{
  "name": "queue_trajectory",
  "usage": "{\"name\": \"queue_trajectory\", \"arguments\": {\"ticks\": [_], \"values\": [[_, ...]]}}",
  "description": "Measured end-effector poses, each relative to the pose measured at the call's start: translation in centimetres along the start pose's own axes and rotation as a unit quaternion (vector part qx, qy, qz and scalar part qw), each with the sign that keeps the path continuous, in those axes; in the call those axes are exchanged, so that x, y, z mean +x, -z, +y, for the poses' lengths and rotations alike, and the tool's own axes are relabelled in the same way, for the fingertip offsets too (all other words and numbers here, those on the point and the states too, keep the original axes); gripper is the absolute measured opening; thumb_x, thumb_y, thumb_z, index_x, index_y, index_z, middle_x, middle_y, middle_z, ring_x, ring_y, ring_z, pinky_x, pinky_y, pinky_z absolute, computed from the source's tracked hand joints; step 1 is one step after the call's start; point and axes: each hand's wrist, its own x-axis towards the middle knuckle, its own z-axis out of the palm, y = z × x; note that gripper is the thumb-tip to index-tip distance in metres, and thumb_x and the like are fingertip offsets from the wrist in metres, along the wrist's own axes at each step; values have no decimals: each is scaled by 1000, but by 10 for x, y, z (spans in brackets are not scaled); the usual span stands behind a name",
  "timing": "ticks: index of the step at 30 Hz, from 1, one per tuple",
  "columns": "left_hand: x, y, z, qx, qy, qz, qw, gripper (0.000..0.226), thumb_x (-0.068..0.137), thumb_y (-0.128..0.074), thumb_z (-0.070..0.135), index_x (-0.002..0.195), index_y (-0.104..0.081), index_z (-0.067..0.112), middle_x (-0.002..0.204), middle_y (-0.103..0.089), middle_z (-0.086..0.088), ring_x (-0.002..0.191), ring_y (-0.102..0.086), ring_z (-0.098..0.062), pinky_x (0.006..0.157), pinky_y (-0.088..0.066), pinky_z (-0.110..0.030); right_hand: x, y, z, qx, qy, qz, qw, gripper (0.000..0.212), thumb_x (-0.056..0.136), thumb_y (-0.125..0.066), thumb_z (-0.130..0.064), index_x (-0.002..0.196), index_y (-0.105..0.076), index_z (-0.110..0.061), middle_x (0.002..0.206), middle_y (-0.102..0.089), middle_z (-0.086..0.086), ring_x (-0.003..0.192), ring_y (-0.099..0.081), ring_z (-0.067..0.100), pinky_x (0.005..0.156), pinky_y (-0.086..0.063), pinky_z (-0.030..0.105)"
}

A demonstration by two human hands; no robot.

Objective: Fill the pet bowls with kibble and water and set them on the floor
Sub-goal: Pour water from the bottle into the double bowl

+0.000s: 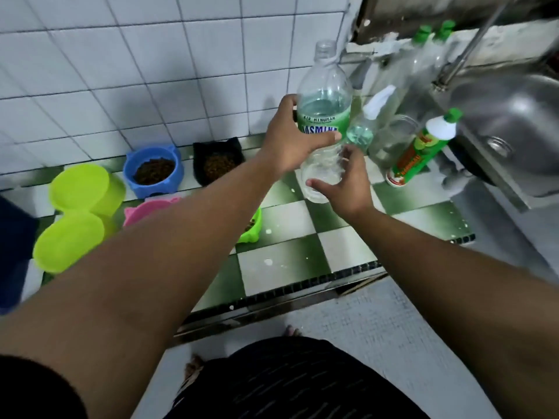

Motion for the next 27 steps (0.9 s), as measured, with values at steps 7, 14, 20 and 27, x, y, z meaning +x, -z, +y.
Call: {"name": "queue_trajectory", "arguments": {"ticks": [7, 14, 20, 27], "values": [[19, -68, -6, 51, -26, -123, 991, 84, 56, -98, 30, 125, -52, 23, 115, -69, 10, 104, -68, -5, 94, -58, -34, 2, 47, 58, -24, -67, 27, 997, 65, 78, -83, -18, 130, -45, -11, 121, -55, -2, 113, -57, 19, 100, -50, 45], [38, -82, -28, 56, -15, -199, 978, 92, 55, -98, 28, 132, -48, 21, 124, -68, 6, 114, -67, -8, 101, -56, -39, -18, 56, 102, -214, -144, -99, 961, 63, 83, -76, -26, 140, -50, -17, 139, -53, 11, 120, -56, 31, 98, -47, 33], [44, -77, -31, 60, -22, -244, 968, 99, 60, -97, 25, 142, -41, 21, 129, -65, 7, 118, -65, -8, 104, -55, -40, -28, 36, 103, -252, -117, -148, 949, 45, 82, -73, -21, 127, -65, -20, 127, -59, 14, 116, -56, 34, 96, -49, 37], [44, -80, -43, 60, -8, -215, 975, 105, 49, -100, 44, 137, -44, 36, 133, -62, 13, 125, -61, -11, 106, -52, -42, -30, 29, 112, -292, -96, -135, 942, 34, 83, -64, -6, 114, -71, -16, 114, -63, 13, 102, -61, 34, 87, -54, 39]]}}
